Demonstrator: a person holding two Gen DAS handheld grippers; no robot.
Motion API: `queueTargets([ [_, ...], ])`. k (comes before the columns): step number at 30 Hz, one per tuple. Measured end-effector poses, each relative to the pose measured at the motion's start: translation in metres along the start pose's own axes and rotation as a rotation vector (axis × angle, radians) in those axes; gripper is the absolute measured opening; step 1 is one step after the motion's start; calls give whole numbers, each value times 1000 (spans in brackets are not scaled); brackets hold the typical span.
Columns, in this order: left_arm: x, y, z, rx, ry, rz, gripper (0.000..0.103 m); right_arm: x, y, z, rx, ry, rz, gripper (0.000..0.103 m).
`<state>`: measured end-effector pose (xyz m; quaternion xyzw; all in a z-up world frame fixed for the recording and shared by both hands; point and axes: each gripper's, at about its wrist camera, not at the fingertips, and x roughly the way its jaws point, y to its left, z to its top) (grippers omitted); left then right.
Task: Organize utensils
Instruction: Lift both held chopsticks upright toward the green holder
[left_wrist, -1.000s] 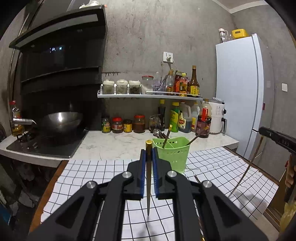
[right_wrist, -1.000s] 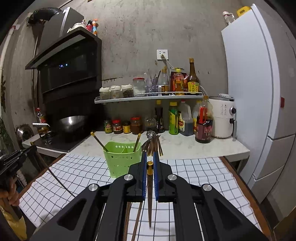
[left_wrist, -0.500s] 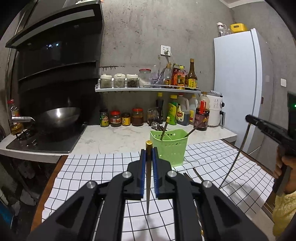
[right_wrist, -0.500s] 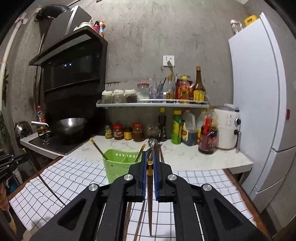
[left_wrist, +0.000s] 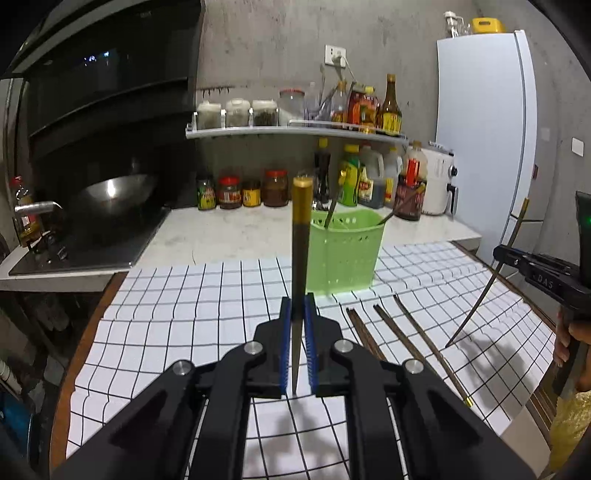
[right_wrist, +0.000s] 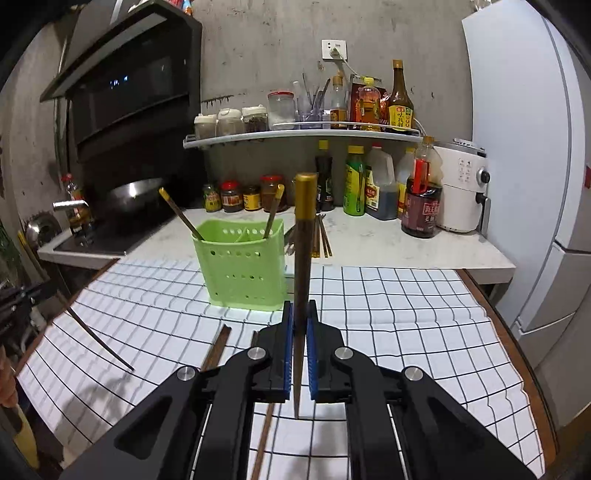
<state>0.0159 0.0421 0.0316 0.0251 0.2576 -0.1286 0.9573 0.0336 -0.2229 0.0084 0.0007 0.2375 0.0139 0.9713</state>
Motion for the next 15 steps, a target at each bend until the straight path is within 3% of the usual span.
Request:
queueTargets([
  [8,-6,-1,-5,-15,-30,-12,6,-7,1,3,-22,-45,-14,7],
  [15,-5,-10,36,-8,-179,-49,6,4,7,36,-22,-112,74,7],
])
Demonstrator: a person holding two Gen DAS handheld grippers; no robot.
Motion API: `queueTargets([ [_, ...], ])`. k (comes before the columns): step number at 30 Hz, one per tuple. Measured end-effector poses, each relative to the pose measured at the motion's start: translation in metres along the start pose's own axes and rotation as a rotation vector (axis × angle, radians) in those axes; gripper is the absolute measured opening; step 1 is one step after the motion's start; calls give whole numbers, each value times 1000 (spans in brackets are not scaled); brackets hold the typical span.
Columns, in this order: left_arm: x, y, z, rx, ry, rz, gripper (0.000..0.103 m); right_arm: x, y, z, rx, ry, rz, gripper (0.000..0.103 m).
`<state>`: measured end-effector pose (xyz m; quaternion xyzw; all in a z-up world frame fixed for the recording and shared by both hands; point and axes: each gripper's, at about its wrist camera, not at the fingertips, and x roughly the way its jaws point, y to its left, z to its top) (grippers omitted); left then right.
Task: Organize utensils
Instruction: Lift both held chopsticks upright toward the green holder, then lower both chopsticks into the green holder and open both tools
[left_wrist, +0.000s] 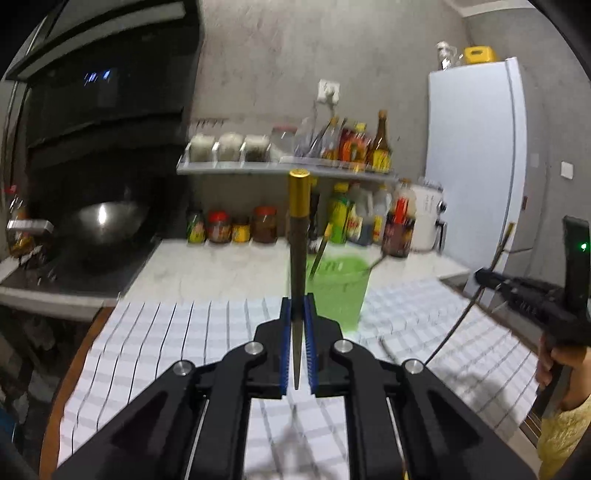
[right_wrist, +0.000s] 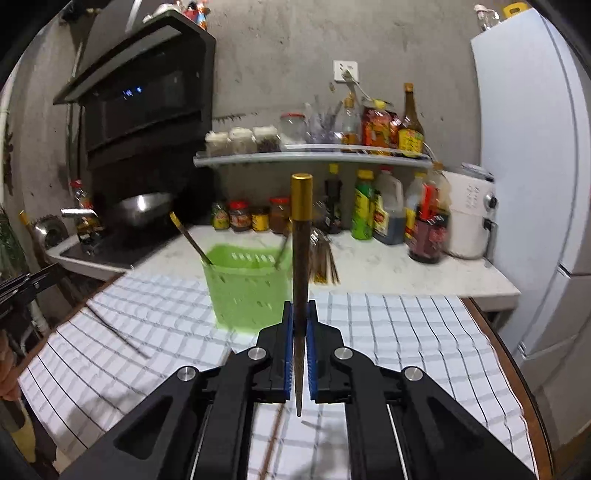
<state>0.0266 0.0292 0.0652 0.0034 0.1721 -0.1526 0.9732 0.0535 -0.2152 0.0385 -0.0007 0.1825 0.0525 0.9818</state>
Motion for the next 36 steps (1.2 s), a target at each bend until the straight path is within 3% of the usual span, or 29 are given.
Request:
queueTargets([
  [6,14,-5,72,19,-177,8,6,5,17,65,-27,-204,47,7],
  [10,41,-6,103,10,-216,-15,6,29,16,99,-28,-291,24,7],
  [14,91,-11,105,8,-153,-48,7,75,7,104,11,-229,23,7],
  [18,144,-6,88,-24,-18,-85,7,117,5,89,19,-133,21,7],
  [22,173,-6,76,-12,70,-57,7,137,6,78,11,-63,14,12],
  [24,170,-5,73,0,61,-27,15,133,4,78,16,-72,7,30],
  [26,153,-3,77,-5,14,-23,37,119,2,79,7,-99,-2,43],
  [31,103,-2,88,-3,-71,1,38,71,1,78,-5,-138,-16,44],
  [36,62,-5,59,29,-26,76,38,26,-2,46,-6,-94,-37,44],
])
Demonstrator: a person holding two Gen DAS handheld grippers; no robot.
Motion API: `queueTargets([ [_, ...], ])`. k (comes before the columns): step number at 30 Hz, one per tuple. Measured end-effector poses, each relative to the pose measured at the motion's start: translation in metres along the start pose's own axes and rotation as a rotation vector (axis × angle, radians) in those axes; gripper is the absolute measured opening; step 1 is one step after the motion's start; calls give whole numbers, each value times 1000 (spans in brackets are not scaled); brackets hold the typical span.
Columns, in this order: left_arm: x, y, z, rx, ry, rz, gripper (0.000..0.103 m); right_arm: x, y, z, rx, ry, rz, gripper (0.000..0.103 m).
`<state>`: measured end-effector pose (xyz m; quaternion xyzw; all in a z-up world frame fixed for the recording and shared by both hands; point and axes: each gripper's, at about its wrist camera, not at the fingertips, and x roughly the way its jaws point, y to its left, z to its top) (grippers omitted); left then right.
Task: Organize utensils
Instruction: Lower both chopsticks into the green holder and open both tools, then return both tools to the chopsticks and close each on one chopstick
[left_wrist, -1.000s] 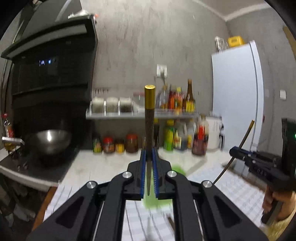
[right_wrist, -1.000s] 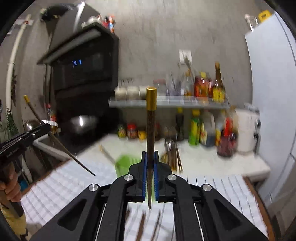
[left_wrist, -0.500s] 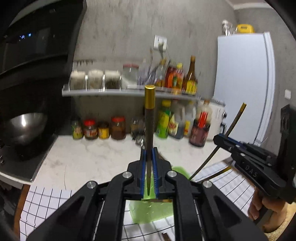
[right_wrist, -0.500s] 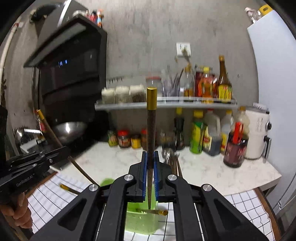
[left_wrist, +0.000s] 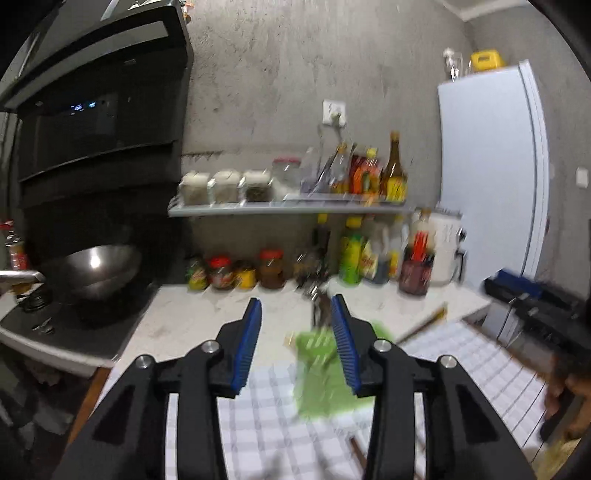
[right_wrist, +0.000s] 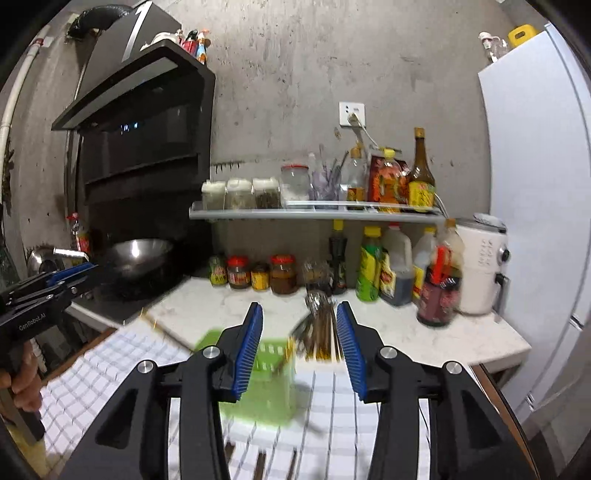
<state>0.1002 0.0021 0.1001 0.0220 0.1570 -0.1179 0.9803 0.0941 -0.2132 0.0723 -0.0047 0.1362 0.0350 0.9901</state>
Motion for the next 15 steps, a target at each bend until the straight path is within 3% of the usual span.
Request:
queueTargets([
  [5,-15,-3,-69,5,176,34,38,-24,-4,-66,41,162,-7,44],
  [7,-15,-3,-106,-17,292,40,38,-30,-4,-93,63,235,-6,44],
  [8,-12,-3,-126,-42,370,26,38,-33,-3,-111,75,281,-5,44],
  [12,-9,-7,-177,-110,550,-31,38,-45,1,-162,95,403,-10,44],
  [15,-13,-15,-197,-117,609,-70,38,-53,-1,-185,121,451,-24,44],
])
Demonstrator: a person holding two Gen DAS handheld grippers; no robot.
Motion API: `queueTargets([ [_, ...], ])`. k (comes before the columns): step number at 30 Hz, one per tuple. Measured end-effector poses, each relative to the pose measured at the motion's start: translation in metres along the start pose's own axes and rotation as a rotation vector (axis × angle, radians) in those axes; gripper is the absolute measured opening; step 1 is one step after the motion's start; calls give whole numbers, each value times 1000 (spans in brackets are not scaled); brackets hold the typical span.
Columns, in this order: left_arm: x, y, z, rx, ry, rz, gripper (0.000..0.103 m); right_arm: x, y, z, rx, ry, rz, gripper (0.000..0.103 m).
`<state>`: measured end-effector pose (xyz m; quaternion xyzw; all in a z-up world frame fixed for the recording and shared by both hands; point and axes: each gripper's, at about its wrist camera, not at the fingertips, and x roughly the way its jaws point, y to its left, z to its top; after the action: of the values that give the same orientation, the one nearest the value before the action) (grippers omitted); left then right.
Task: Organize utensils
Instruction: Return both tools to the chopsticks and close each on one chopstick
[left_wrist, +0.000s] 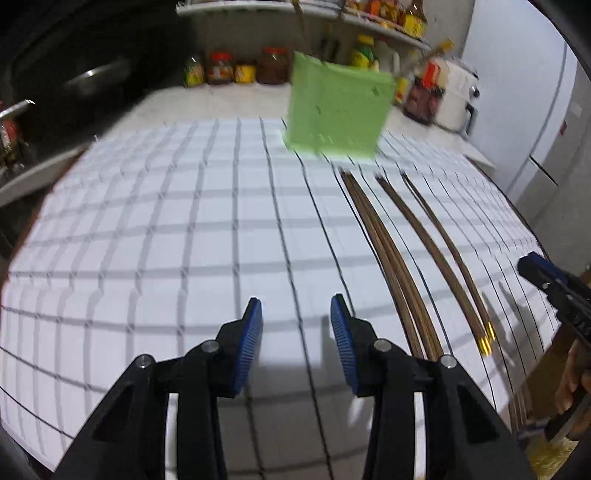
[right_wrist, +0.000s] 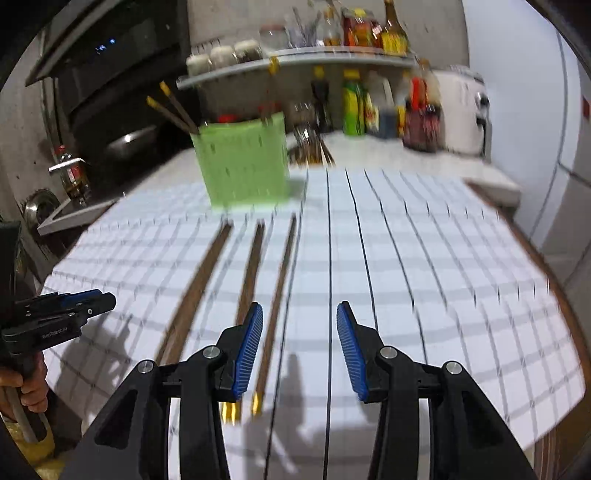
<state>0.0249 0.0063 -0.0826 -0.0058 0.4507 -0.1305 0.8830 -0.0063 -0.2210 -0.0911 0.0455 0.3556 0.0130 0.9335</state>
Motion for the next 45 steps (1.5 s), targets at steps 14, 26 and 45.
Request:
queueTargets([
  [14,12,-14,-2,8,66,24,38,33,19,-10,-48,103,57,26],
  [26,20,-33,6,30,76,-101,38,43,12,-9,-69,118,28,7],
  [45,34,-71,4,224,109,67,38,36,-2,-14,-49,94,-14,7],
])
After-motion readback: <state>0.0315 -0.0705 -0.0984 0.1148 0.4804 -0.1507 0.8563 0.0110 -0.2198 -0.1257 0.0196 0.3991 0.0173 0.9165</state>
